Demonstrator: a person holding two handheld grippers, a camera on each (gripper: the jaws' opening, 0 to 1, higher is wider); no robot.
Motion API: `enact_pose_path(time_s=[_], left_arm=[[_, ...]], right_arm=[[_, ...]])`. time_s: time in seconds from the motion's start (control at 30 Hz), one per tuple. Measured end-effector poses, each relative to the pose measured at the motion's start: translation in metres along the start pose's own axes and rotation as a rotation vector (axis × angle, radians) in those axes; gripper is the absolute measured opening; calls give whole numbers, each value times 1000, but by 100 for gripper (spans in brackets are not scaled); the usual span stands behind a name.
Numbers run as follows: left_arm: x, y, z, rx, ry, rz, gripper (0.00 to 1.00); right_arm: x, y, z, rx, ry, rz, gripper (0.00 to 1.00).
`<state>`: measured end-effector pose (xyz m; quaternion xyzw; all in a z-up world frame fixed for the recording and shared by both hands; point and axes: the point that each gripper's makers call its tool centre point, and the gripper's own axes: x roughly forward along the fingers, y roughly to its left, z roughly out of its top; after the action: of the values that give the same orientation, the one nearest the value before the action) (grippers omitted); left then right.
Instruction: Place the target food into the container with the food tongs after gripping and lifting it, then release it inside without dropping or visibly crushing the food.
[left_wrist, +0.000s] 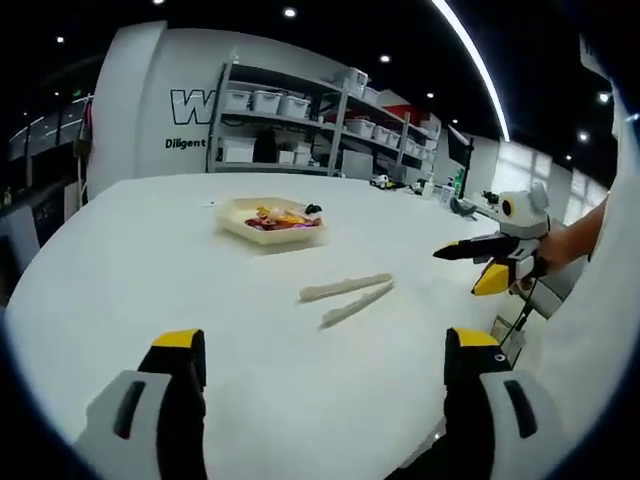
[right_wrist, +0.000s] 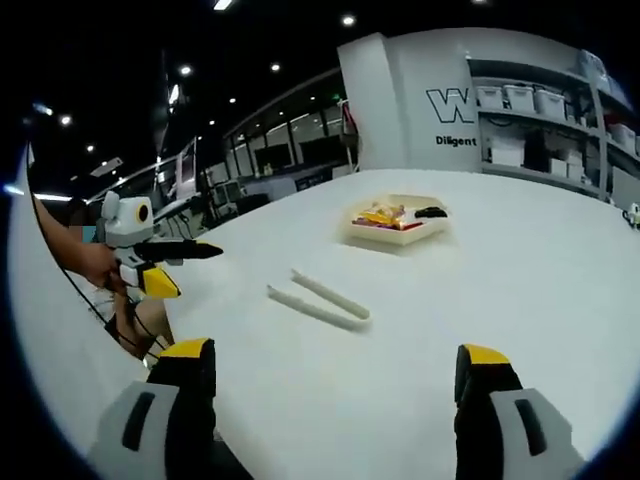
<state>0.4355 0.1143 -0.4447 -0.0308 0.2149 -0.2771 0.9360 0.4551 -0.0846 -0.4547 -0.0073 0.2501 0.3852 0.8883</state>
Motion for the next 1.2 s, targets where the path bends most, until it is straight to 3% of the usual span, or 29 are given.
enact_pose_path(time_s=[0.57,1.2], left_arm=[[0,3,-1,15,16,-4,97],[6,3,-3,-7,15,-11,96]], right_arm=[[2,-2,1,-12,8,-21,99],[-1,-8,20,-23,-68,-52,99]])
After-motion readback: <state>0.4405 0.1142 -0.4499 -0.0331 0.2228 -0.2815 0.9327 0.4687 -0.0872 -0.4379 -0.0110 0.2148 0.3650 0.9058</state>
